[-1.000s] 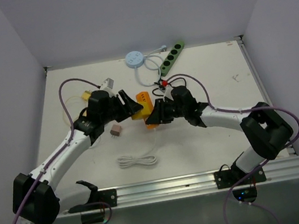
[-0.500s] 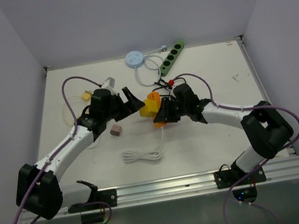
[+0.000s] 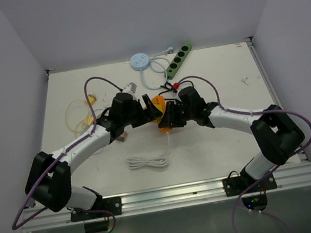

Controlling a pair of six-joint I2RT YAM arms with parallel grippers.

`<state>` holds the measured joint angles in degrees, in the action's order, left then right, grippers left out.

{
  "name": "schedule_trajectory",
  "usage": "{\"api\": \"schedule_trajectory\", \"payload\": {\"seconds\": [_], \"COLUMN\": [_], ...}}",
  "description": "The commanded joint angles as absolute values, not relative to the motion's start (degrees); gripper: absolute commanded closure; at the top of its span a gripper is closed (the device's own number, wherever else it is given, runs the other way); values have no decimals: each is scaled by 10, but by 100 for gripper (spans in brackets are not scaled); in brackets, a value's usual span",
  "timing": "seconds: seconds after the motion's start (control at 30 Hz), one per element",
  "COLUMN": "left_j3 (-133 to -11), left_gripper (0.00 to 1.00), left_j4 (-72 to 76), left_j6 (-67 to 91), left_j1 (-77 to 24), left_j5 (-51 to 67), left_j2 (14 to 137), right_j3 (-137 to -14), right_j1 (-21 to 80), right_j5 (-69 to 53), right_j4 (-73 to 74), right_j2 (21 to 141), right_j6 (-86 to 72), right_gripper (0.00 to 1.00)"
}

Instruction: Pull the plug off the socket

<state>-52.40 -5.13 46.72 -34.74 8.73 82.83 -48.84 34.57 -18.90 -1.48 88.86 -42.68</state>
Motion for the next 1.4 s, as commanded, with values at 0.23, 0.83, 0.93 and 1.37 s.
{"api": "schedule_trajectory", "payload": {"seconds": [0.23, 0.83, 0.93, 1.37], "left_j3": [-544, -588, -590, -552], "left_gripper": [81, 100, 100, 99], "left_j4": [-23, -114, -131, -227], "left_j6": [452, 422, 396, 307], "left_j1": [-349, -241, -235, -173], "left_j5": [41, 71, 54, -99], "left_j2": [813, 674, 672, 760], "right_j3": [-462, -407, -452, -530], "right_j1": [350, 253, 252, 192], "right_j5": [-165, -146, -152, -171], "right_j4": [-53, -2, 31, 87], "right_j2": [885, 826, 811, 788], "right_j6": [-396, -378, -362, -309], "right_gripper": [100, 100, 100, 100]}}
